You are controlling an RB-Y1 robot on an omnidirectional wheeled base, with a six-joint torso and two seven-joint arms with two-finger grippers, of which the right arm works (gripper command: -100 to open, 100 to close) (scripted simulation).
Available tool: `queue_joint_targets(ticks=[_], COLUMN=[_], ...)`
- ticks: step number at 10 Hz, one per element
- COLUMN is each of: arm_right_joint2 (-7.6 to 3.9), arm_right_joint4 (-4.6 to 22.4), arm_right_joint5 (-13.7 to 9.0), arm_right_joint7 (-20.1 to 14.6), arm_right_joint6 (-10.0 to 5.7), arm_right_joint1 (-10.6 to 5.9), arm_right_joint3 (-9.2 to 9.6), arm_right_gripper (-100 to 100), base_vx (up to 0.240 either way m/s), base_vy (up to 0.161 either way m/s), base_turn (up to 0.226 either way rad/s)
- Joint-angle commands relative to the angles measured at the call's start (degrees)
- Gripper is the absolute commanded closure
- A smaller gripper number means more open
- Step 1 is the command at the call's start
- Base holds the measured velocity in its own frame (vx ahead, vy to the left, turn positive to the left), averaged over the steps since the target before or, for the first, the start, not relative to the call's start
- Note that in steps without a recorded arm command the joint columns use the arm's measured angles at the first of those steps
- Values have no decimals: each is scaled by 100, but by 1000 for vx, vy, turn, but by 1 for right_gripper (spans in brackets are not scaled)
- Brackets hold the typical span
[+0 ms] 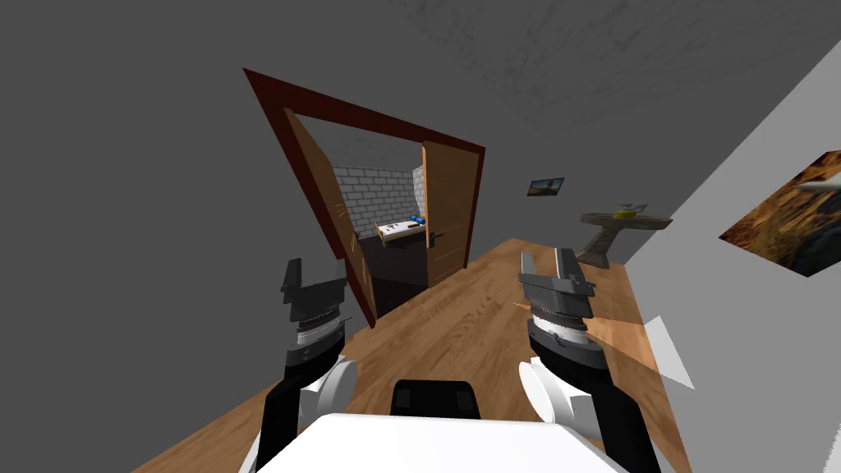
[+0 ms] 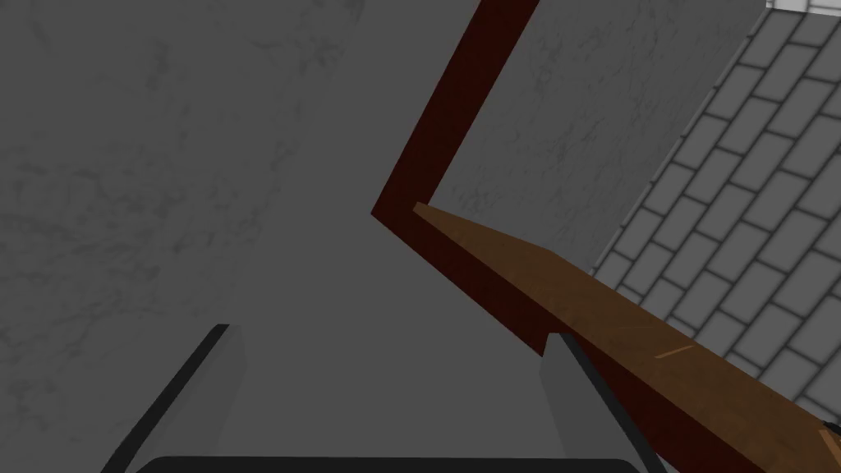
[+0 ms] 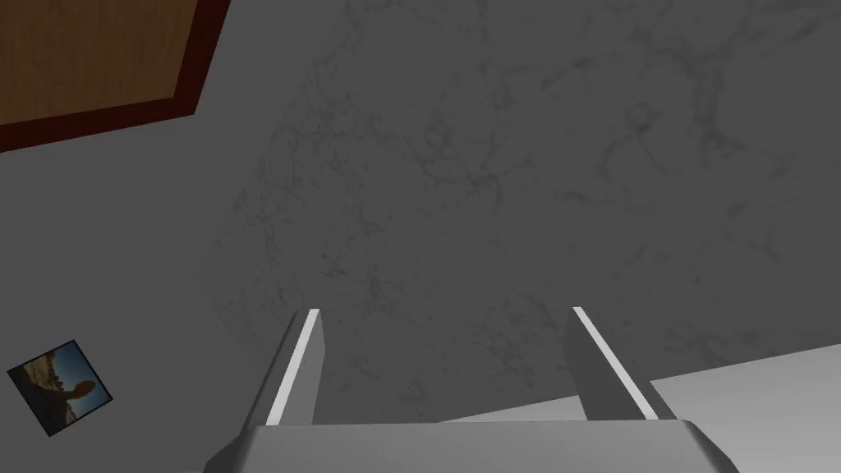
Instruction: Push the door open
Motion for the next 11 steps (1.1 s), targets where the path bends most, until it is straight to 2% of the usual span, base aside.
queue_joint_targets(ticks=[1, 11], arm_right_joint2=[-45, -259], arm_right_joint4=[163, 1236], arm_right_joint5=[12, 88], arm_right_joint7=[-24, -182], arm_right_joint6=[35, 267], arm_right_joint1=[-95, -719], arm_right_joint3=[20, 155], arm_right_gripper=[-100, -100], base_vx=[70, 113], base_vy=[-38, -49], base_turn=[38, 49])
